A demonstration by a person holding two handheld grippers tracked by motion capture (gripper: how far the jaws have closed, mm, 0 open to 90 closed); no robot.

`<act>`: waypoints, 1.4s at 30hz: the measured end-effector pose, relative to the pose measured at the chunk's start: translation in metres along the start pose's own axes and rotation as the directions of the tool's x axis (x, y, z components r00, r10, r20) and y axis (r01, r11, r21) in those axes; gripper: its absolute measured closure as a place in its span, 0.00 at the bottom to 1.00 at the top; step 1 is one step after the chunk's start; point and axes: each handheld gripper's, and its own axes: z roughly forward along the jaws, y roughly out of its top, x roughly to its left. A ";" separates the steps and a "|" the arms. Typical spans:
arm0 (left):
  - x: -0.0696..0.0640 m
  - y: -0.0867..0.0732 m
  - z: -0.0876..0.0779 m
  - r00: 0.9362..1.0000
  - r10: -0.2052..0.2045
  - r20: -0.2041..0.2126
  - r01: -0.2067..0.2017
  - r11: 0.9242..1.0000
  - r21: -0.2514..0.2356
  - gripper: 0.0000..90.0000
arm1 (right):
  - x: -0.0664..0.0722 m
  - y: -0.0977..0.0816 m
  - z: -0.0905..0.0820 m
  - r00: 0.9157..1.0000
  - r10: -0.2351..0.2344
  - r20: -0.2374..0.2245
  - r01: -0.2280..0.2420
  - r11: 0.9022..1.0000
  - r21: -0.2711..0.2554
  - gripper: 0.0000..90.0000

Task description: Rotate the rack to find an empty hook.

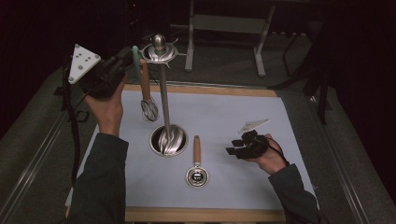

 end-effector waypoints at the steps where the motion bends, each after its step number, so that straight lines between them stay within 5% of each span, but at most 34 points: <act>1: 0.000 0.000 0.000 1.000 0.000 0.000 0.000 1.000 0.001 1.00 | 0.000 0.000 0.000 1.000 0.002 0.000 -0.002 1.000 0.000 0.63; 22: 0.006 -0.009 -0.016 1.000 0.023 -0.006 -0.023 0.999 0.022 0.98 | -0.001 -0.003 0.004 1.000 0.017 -0.005 -0.017 1.000 0.002 0.63; 42: 0.009 -0.091 -0.048 0.999 -0.041 0.009 0.040 0.990 0.133 0.92 | -0.001 -0.004 0.009 1.000 0.025 -0.004 -0.025 1.000 0.004 0.60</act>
